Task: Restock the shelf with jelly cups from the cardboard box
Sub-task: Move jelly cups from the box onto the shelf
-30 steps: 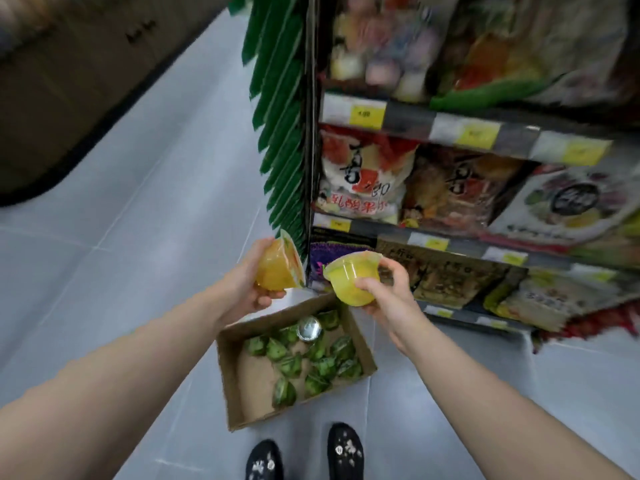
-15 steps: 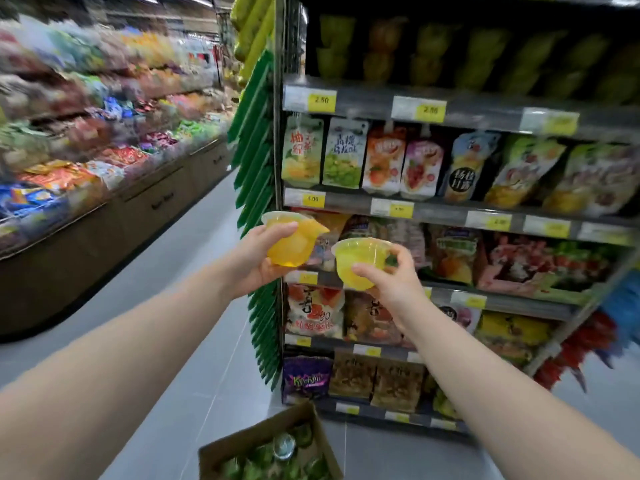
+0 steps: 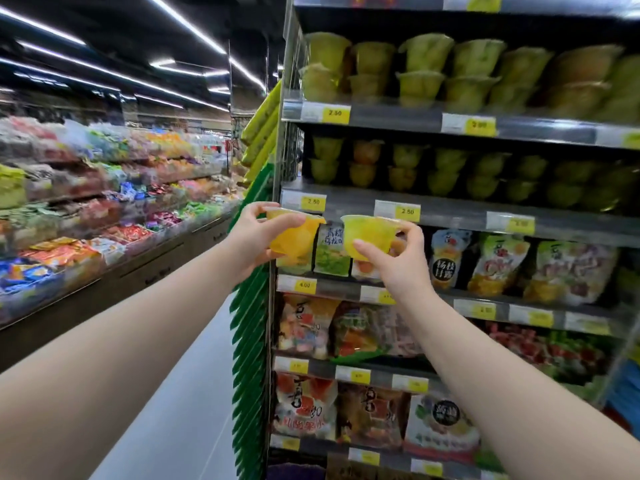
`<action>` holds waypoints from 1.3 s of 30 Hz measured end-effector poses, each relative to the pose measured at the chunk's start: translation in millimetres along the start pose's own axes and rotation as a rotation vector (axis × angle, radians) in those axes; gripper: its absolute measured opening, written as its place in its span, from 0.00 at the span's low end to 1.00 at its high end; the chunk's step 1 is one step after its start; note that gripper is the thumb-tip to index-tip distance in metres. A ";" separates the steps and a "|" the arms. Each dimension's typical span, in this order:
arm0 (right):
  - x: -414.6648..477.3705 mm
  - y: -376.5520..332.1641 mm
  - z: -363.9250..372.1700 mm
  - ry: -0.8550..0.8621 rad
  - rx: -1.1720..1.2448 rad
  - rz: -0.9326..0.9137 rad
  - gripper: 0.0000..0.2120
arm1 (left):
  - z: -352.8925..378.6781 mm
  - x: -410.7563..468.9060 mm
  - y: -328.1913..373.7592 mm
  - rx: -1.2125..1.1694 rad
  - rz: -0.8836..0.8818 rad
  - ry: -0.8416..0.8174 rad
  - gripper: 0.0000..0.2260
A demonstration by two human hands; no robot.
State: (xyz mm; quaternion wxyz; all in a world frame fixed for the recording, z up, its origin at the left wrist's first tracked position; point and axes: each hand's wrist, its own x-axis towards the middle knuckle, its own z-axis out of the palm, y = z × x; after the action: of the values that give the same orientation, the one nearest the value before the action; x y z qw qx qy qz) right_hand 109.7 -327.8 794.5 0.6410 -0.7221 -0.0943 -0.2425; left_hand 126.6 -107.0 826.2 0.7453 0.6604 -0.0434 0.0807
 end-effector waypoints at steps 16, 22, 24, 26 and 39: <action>162.6 3.4 77.7 0.097 -0.307 -0.195 0.32 | -26.0 142.6 20.0 -0.109 0.077 -0.009 0.42; 196.4 8.7 91.4 0.060 -0.533 -0.240 0.31 | -19.1 163.8 17.5 -0.066 0.114 0.017 0.42; 204.1 11.5 96.5 0.052 -0.602 -0.224 0.31 | -18.7 169.8 17.4 -0.025 0.140 0.050 0.43; 210.0 14.6 101.7 0.033 -0.707 -0.215 0.30 | -18.1 174.7 17.6 -0.013 0.157 0.082 0.44; 207.1 20.3 90.6 0.048 -0.781 -0.331 0.36 | -1.7 173.1 19.9 -0.106 0.198 0.029 0.41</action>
State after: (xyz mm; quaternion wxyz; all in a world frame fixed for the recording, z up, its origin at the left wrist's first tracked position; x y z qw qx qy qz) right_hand 318.6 -279.2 868.7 0.2737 -0.8800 -0.0949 -0.3764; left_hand 293.1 -92.1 875.0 0.7681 0.6112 -0.1021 0.1612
